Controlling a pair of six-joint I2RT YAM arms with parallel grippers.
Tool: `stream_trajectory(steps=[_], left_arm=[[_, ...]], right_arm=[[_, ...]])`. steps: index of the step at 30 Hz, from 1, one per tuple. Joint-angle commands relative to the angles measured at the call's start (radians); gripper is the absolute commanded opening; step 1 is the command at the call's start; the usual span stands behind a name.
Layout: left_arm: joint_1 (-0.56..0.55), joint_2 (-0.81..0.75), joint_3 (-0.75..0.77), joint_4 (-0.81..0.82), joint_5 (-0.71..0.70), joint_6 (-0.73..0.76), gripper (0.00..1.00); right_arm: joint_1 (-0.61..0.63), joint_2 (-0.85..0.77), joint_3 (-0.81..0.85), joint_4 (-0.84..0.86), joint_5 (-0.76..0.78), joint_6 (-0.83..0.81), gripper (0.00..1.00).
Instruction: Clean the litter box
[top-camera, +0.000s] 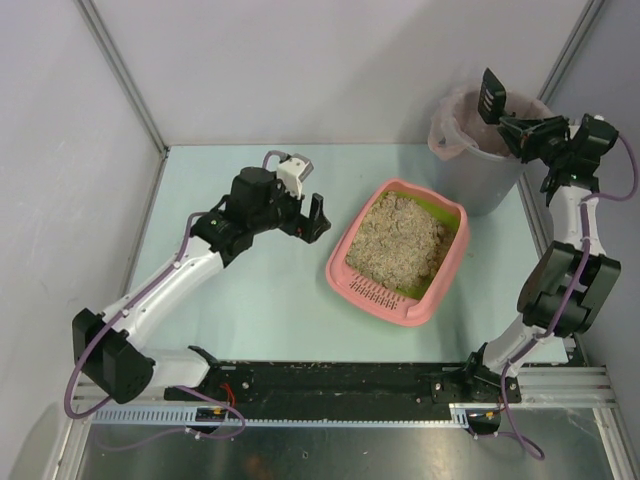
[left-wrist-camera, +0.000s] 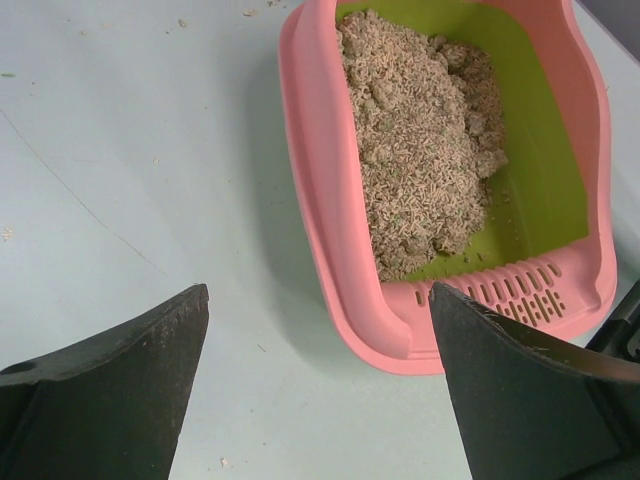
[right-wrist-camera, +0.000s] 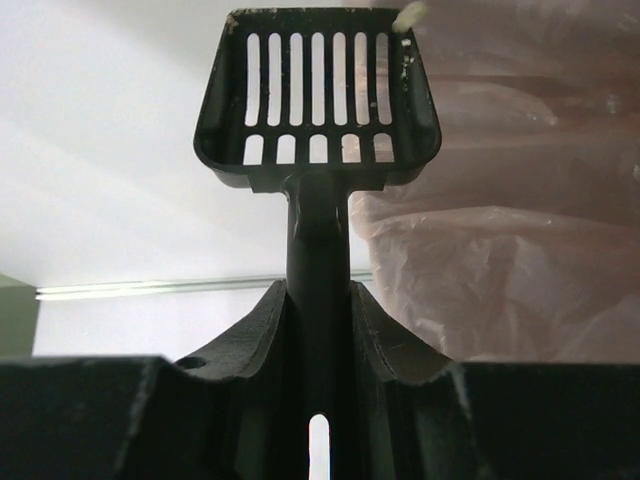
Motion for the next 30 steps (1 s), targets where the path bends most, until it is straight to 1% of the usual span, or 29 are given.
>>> stream_trajectory(steps=[1, 3, 4, 6, 7, 8, 9, 10, 11, 12, 13, 14, 15, 16, 17, 18, 19, 21, 22, 24, 25, 28, 30], left_arm=[[0.007, -0.042, -0.003, 0.03, -0.009, -0.004, 0.96], [0.006, -0.033, -0.003, 0.035, 0.014, -0.013, 0.96], [0.007, -0.025, -0.004, 0.04, 0.02, -0.019, 0.96], [0.006, -0.022, -0.007, 0.044, 0.036, -0.027, 0.95], [0.006, -0.019, -0.01, 0.049, 0.04, -0.029, 0.94], [0.006, -0.017, -0.012, 0.05, 0.044, -0.029, 0.94], [0.004, -0.017, -0.015, 0.053, 0.042, -0.03, 0.93], [-0.001, -0.016, -0.018, 0.061, 0.042, -0.03, 0.93], [-0.002, -0.007, -0.017, 0.066, 0.044, -0.032, 0.92], [-0.013, 0.0, -0.012, 0.067, 0.044, -0.033, 0.92], [-0.016, 0.007, -0.004, 0.069, 0.056, -0.036, 0.91], [-0.02, 0.024, 0.002, 0.07, 0.066, -0.039, 0.91], [-0.028, 0.033, 0.014, 0.069, 0.073, -0.044, 0.91], [-0.033, 0.044, 0.017, 0.069, 0.08, -0.047, 0.91], [-0.037, 0.052, 0.02, 0.069, 0.079, -0.047, 0.91], [-0.042, 0.067, 0.02, 0.07, 0.077, -0.047, 0.91], [-0.047, 0.073, 0.017, 0.069, 0.074, -0.049, 0.91], [-0.054, 0.095, 0.008, 0.069, 0.064, -0.052, 0.91], [-0.057, 0.099, 0.005, 0.07, 0.062, -0.053, 0.91], [-0.065, 0.116, 0.008, 0.069, 0.065, -0.056, 0.89], [-0.067, 0.138, 0.009, 0.069, 0.073, -0.056, 0.89], [-0.068, 0.176, 0.017, 0.07, 0.097, -0.056, 0.86], [-0.068, 0.193, 0.016, 0.069, 0.103, -0.058, 0.84]], right_arm=[[0.011, -0.188, 0.01, -0.067, 0.057, -0.261, 0.0], [0.025, -0.265, 0.012, -0.121, 0.081, -0.349, 0.0], [0.043, -0.288, 0.013, -0.191, 0.106, -0.431, 0.0], [0.075, -0.358, 0.025, -0.265, 0.142, -0.514, 0.0], [0.121, -0.382, 0.033, -0.349, 0.188, -0.563, 0.0], [0.147, -0.4, 0.041, -0.397, 0.214, -0.647, 0.0], [0.175, -0.431, 0.067, -0.451, 0.243, -0.697, 0.0], [0.213, -0.443, 0.079, -0.553, 0.31, -0.735, 0.0], [0.289, -0.452, 0.096, -0.607, 0.346, -0.807, 0.0], [0.339, -0.469, 0.111, -0.658, 0.381, -0.838, 0.0], [0.385, -0.477, 0.143, -0.755, 0.454, -0.866, 0.0], [0.495, -0.483, 0.157, -0.804, 0.497, -0.905, 0.0], [0.541, -0.491, 0.167, -0.85, 0.543, -0.918, 0.0], [0.586, -0.51, 0.177, -0.932, 0.65, -0.924, 0.0], [0.676, -0.521, 0.179, -0.971, 0.698, -0.929, 0.0], [0.712, -0.531, 0.177, -1.008, 0.735, -0.93, 0.0], [0.749, -0.55, 0.177, -1.085, 0.804, -0.924, 0.0], [0.828, -0.558, 0.174, -1.167, 0.837, -0.9, 0.0], [0.85, -0.558, 0.174, -1.25, 0.861, -0.888, 0.0], [0.913, -0.548, 0.173, -1.333, 0.884, -0.868, 0.0], [0.931, -0.541, 0.174, -1.415, 0.916, -0.851, 0.0], [0.997, -0.508, 0.176, -1.543, 0.976, -0.837, 0.0], [1.031, -0.479, 0.173, -1.58, 0.989, -0.84, 0.0]])
